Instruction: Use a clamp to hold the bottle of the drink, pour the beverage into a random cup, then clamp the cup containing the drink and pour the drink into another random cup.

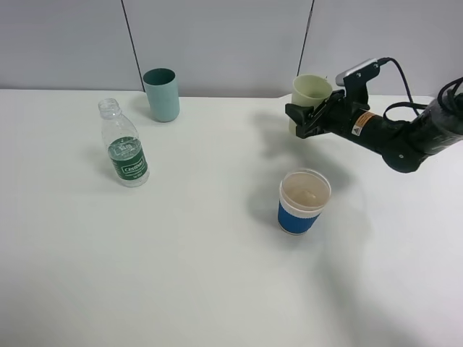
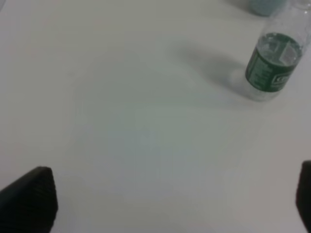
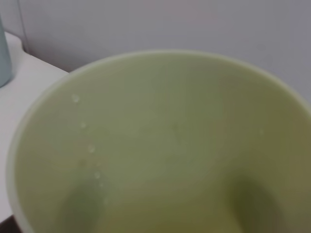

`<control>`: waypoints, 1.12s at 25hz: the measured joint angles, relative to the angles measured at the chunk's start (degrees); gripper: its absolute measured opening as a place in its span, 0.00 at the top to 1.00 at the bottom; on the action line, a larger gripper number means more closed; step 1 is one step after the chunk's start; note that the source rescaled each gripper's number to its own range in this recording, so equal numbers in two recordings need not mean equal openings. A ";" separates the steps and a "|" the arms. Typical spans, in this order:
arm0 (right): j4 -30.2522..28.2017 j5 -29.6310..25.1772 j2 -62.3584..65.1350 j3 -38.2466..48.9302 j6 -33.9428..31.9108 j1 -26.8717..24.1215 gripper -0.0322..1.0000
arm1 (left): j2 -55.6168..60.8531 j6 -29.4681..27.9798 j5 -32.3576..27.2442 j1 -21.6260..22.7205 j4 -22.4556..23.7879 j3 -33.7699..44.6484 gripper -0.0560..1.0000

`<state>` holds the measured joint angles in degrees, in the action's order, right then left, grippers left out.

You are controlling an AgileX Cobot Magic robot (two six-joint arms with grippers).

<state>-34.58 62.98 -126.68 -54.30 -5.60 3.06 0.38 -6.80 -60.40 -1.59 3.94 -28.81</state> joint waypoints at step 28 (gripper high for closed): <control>-0.37 1.10 0.09 1.33 0.50 0.00 0.01 | 0.00 0.00 0.00 0.00 0.00 0.00 0.00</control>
<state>-34.96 64.08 -126.59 -52.97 -5.10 3.06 0.38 -6.80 -60.40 -1.59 3.94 -28.81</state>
